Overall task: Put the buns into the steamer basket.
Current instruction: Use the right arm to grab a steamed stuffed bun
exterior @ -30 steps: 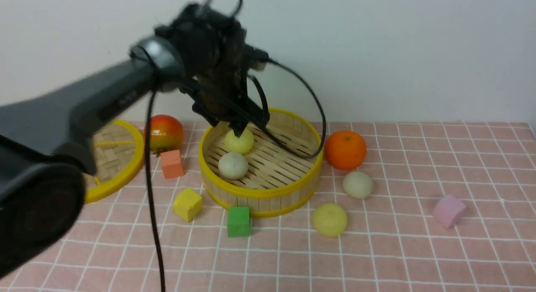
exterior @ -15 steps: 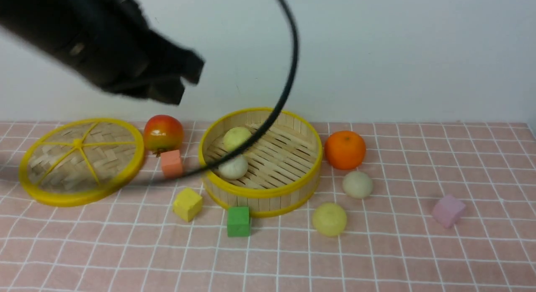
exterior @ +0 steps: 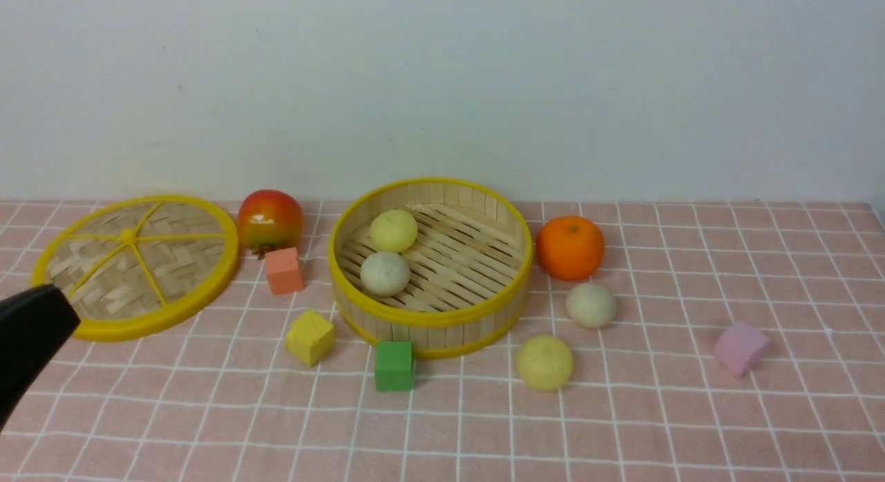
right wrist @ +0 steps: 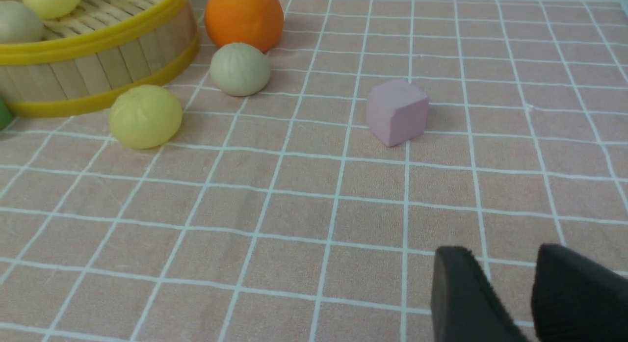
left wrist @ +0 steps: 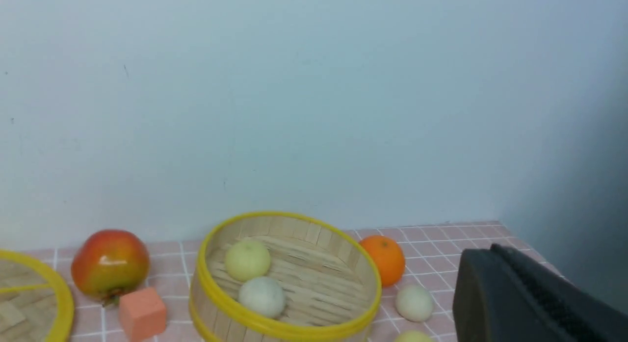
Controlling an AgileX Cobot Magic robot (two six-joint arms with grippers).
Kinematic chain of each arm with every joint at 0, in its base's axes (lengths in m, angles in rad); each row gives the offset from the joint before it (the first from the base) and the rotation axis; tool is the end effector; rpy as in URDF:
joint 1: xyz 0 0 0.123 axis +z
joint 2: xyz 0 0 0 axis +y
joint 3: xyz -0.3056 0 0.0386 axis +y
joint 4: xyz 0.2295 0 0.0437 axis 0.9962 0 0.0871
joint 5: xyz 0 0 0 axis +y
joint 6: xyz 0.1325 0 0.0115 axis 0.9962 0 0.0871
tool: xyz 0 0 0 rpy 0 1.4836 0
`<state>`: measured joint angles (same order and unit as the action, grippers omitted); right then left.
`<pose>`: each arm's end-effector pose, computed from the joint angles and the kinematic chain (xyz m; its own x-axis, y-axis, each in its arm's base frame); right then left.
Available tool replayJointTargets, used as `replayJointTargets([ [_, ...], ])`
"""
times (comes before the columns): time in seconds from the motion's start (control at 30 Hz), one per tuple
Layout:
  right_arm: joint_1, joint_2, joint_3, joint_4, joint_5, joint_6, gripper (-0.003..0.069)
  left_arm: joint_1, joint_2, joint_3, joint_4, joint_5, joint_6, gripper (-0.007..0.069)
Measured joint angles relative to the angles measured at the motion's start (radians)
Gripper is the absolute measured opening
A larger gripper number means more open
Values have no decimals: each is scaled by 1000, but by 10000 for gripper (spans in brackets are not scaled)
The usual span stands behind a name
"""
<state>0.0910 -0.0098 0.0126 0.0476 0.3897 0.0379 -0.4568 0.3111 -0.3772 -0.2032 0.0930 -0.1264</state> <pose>0.0500 0.0070 0.1617 -0.3068 0.0542 -0.9502 -0.0832 0.9930 0.0835 0.0704 -0.0374 0.3202 -0.0950 -0.3130 -0.9450 0.4513 0.8326 -0.3211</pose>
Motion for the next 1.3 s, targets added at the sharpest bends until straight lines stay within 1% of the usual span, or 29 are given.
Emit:
replayJointTargets([
  [0.07, 0, 0, 1, 14, -11, 4, 240, 0, -1, 4, -6, 2, -1, -13],
  [0.1, 0, 0, 6, 54, -36, 14, 240, 0, 2, 9, -9, 6, -1, -13],
  [0.13, 0, 0, 8, 59, -44, 19, 240, 0, 2, 9, -9, 8, -2, -13],
  [0.2, 0, 0, 13, 150, -113, 54, 240, 0, 2, 9, -10, 27, -2, -13],
  [0.33, 0, 0, 13, 250, -223, 83, 240, 0, 3, 9, -10, 78, -2, -13],
  [0.37, 0, 0, 13, 255, -227, 84, 240, 0, 3, 9, -10, 81, -2, -13],
  [0.43, 0, 0, 13, 338, -283, 108, 240, 0, 3, 9, -10, 117, -2, -13],
  [0.47, 0, 0, 9, 359, -287, 118, 240, 0, 3, 9, -10, 124, -2, -13],
  [0.5, 0, 0, -16, 391, -268, 132, 240, 0, 3, 9, -10, 134, -2, -13],
  [0.53, 0, 1, -22, 395, -253, 133, 240, 0, 3, 9, -10, 135, -2, -13],
  [0.63, 14, 105, -235, 402, -37, 97, 190, 0, 4, 9, -10, 152, -2, -13],
  [0.67, 14, 117, -251, 400, -37, 92, 185, 0, 3, 9, -10, 152, -2, -13],
  [0.7, 21, 227, -376, 382, 97, 38, 143, 0, 5, 9, -10, 154, -2, -13],
  [0.77, 22, 408, -524, 355, 297, -38, 83, 0, 6, 9, -10, 156, -2, -13],
  [0.83, 22, 560, -648, 324, 438, -111, 41, 0, 7, 9, -10, 157, -2, -13],
  [0.9, 22, 722, -741, 307, 548, -146, 9, 0, 8, 9, -10, 159, -2, -13],
  [0.93, 22, 738, -741, 307, 556, -146, 8, 0, 8, 9, -10, 159, -2, -13],
  [0.97, 23, 860, -807, 303, 606, -158, 2, 0, 8, 9, -10, 159, -2, -13],
  [1.0, 23, 874, -813, 303, 606, -160, 2, 0, 8, 9, -10, 160, -2, -13],
  [1.03, 35, 1004, -862, 298, 625, -161, 2, 0, 8, 9, -10, 161, -2, -13],
  [1.07, 52, 1073, -890, 294, 625, -161, 2, 0, 8, 9, -10, 161, -2, -13],
  [1.1, 56, 1073, -896, 291, 625, -161, 2, 0, 8, 9, -10, 161, -2, -13],
  [1.13, 102, 1190, -942, 278, 624, -156, 2, 0, 8, 9, -10, 161, -2, -13],
  [1.17, 117, 1202, -955, 277, 622, -153, 2, 0, 8, 9, -10, 161, -2, -13],
  [1.2, 167, 1290, -994, 261, 621, -140, 2, 0, 8, 9, -10, 161, -2, -13],
  [1.23, 228, 1364, -1045, 228, 618, -115, 2, 0, 8, 9, -10, 161, -2, -13],
  [1.3, 301, 1483, -1115, 178, 618, -76, 4, 0, 8, 9, -10, 161, -2, -13],
])
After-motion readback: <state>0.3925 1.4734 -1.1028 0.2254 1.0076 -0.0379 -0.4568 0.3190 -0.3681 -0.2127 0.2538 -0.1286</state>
